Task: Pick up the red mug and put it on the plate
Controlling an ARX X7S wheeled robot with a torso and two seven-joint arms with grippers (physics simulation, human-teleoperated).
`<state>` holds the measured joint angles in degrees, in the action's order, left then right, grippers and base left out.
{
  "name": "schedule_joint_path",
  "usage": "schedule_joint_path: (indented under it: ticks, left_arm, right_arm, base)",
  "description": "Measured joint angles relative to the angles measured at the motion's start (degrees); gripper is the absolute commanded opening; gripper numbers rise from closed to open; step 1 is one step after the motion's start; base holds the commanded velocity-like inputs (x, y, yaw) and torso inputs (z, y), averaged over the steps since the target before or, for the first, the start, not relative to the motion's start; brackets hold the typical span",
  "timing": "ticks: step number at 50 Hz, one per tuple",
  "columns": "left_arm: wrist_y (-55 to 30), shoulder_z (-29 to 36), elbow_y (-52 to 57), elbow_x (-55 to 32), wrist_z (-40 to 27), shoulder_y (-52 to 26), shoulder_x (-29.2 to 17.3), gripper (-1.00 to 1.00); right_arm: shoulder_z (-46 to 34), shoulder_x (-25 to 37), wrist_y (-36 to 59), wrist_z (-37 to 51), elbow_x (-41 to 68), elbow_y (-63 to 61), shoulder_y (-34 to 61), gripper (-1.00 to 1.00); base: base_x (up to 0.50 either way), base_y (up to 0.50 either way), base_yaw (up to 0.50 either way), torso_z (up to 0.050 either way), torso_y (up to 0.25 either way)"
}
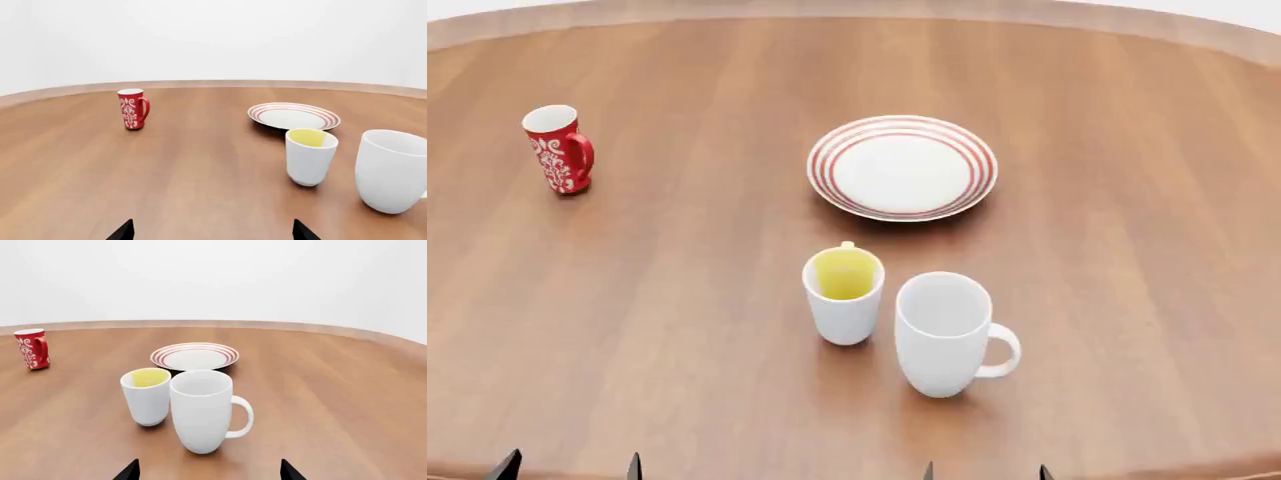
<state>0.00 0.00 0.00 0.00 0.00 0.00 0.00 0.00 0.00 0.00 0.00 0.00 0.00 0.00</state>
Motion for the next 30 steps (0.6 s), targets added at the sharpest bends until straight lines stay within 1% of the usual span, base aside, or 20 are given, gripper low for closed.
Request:
schedule_joint_path:
  ticks: [16, 17, 30]
  left_arm:
    - [-1.33, 2.13, 0.16, -2.39, -1.6, -0.37, -1.93, 1.0]
    - [-0.48, 1.69, 0.56, -3.13, -0.69, 0.38, -2.57, 1.0]
    - [-2.58, 3.56, -0.73, -2.69, -3.12, -0.78, -2.86, 1.0]
  right_arm:
    - [-2.32, 1.86, 1.02, 1.79, 2.35, -0.79, -0.15, 1.0]
    - [-3.0, 1.95, 0.13, 2.14, 1.4, -0.75, -0.84, 1.0]
    - [-4.5, 3.29, 1.36, 3.68, 2.46, -0.9, -0.09, 1.0]
  base:
    - [0.0, 0.0, 0.0, 0.0, 0.0]
    - [0.0, 0.0, 0.0, 0.0, 0.0]
    - [0.0, 0.0, 0.0, 0.0, 0.0]
